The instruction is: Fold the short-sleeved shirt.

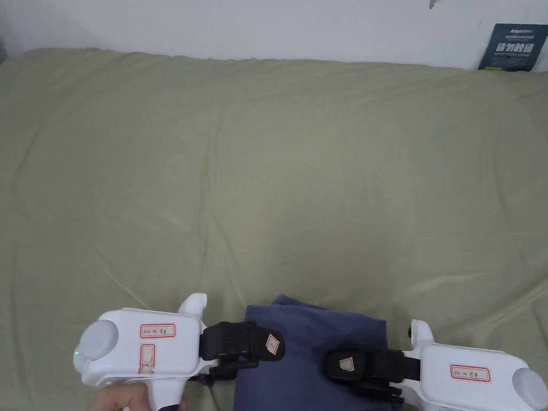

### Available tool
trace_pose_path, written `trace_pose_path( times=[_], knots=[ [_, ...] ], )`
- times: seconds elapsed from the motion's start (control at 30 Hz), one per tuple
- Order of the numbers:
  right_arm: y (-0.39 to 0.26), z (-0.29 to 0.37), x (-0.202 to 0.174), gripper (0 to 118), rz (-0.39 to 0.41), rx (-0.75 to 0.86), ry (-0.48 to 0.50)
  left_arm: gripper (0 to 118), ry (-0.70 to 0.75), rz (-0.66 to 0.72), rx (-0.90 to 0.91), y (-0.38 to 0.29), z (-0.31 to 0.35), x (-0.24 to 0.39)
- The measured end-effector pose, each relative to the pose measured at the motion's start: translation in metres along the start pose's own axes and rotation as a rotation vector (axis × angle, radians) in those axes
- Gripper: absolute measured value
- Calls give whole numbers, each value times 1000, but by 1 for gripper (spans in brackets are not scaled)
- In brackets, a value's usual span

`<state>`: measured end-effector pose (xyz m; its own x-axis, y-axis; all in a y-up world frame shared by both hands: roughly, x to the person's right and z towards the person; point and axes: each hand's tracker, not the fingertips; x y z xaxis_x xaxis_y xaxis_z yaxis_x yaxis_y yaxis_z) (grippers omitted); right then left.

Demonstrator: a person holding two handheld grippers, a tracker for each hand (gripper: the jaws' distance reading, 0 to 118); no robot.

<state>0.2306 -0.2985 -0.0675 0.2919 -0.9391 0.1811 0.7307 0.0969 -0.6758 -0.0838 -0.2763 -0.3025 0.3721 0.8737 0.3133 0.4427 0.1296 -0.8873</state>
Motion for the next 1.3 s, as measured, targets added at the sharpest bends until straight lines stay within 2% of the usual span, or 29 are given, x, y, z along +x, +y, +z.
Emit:
trace_pose_path(
  times=[0.13,0.17,0.2,0.23,0.27,0.3,0.33,0.37,0.5,0.6,0.73,0.9,1.03,1.2,1.23,1.27,1.3],
  knots=[
    [2,0,5,0,-9,0,12,116,-143,-2,18,11,-15,-11],
    [2,0,6,0,-11,-1,14,110,-125,1,23,13,-14,-13],
    [2,0,6,0,-12,-2,17,84,-112,14,42,16,-11,-15],
    [2,1,7,0,-12,4,21,20,35,9,68,18,-11,-18],
    [2,1,6,0,-13,7,19,20,80,-14,69,13,-10,-22],
    [3,2,5,0,-10,8,3,20,-36,36,13,12,-10,-27],
    [2,3,2,0,-1,7,1,20,-80,60,53,14,-8,-24],
    [1,4,-3,0,21,11,-20,20,-48,41,48,16,-8,-19],
    [-5,7,-44,0,195,4,-180,21,-25,-9,38,24,17,-14],
    [-11,11,-73,0,295,20,-215,21,49,-65,94,34,76,-4],
    [-15,17,-94,0,304,56,-167,21,201,-61,181,56,188,-20],
    [-12,16,-110,0,317,105,-166,21,349,-2,205,104,315,-74],
    [-3,15,-115,0,309,154,-190,21,391,14,175,147,360,-101],
    [9,8,-124,0,323,175,-252,21,386,28,164,163,363,-113],
    [12,8,-125,0,328,172,-248,26,390,17,153,165,363,-112],
    [15,8,-126,0,332,169,-245,42,401,-2,149,166,363,-109],
    [17,8,-127,0,338,168,-245,75,445,-30,177,167,365,-106]
  ],
)
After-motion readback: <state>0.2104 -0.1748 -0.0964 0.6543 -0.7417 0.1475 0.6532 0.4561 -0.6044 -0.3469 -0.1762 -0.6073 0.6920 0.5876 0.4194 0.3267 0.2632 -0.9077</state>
